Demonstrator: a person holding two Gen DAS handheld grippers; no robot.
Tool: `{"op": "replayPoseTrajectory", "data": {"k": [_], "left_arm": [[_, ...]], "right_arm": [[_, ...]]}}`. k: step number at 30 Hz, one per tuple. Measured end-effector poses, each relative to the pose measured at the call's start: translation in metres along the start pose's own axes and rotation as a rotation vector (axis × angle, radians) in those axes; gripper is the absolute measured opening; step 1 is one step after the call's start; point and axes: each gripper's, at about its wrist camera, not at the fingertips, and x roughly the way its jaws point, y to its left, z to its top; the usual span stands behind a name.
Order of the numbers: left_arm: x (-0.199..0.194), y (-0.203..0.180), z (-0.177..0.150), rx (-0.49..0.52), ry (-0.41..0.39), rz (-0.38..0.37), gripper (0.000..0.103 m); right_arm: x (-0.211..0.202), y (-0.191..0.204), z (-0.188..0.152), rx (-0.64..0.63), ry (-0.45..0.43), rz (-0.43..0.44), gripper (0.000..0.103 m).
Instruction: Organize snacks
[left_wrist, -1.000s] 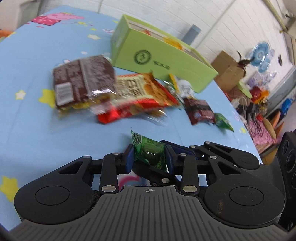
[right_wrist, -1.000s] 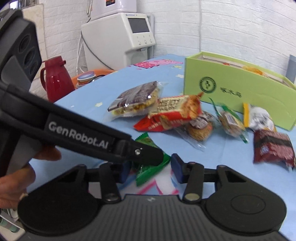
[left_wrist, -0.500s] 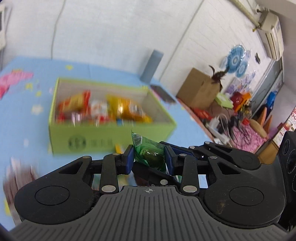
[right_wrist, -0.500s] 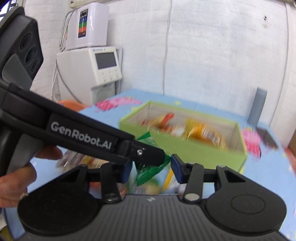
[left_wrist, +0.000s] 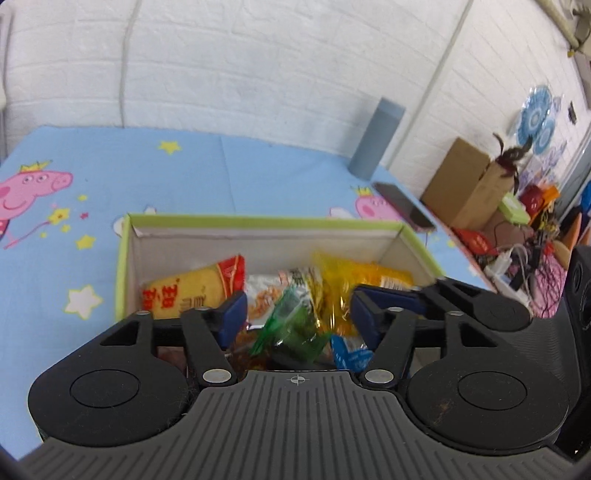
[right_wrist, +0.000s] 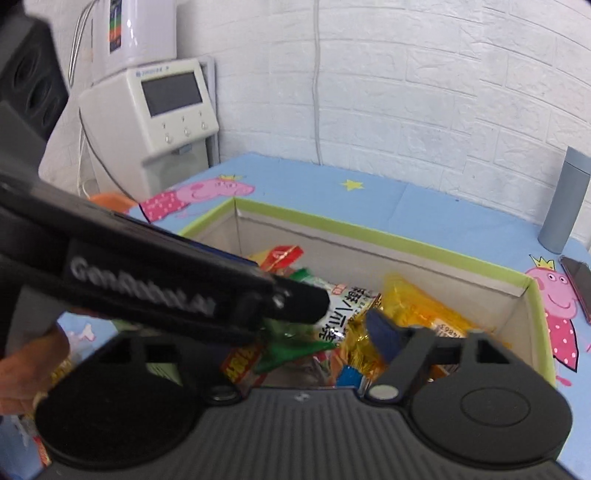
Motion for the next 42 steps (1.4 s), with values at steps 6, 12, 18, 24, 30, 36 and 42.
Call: {"op": "replayPoseTrajectory", "data": {"k": [6, 12, 18, 24, 30, 36, 42], "left_arm": [[-0.065, -0.024, 0.0, 0.018, -0.137, -0.038, 0.072], [-0.109, -0.056, -0.044, 0.071, -0.156, -0.054, 0.077], [-0.115, -0.082, -0.129, 0.107, -0.053, -0.003, 0.077], [-0.096, -0.114, -0.174, 0.099, 0.068, -0.127, 0.071], [-0.038, -0.15, -0.123, 0.119, 0.147, -0.255, 0.063], [0.039, -0.175, -0.109, 0.184, 0.303, -0.238, 0.033], [0.051, -0.175, -0.127, 0.199, 0.357, -0.251, 0.005]], "right_arm": [[-0.078, -0.003, 0.0, 0.041, -0.136, -0.013, 0.102], [-0.148, 0.005, -0.052, 0.114, -0.157, -0.026, 0.102], [-0.194, 0.017, -0.14, 0.241, -0.109, -0.115, 0.102], [-0.222, 0.003, -0.198, 0.37, -0.057, -0.189, 0.102], [-0.208, -0.023, -0.199, 0.359, -0.016, -0.227, 0.102], [-0.183, -0.03, -0.197, 0.344, 0.006, -0.203, 0.102], [-0.167, -0.028, -0.183, 0.283, 0.007, -0.105, 0.102]]}}
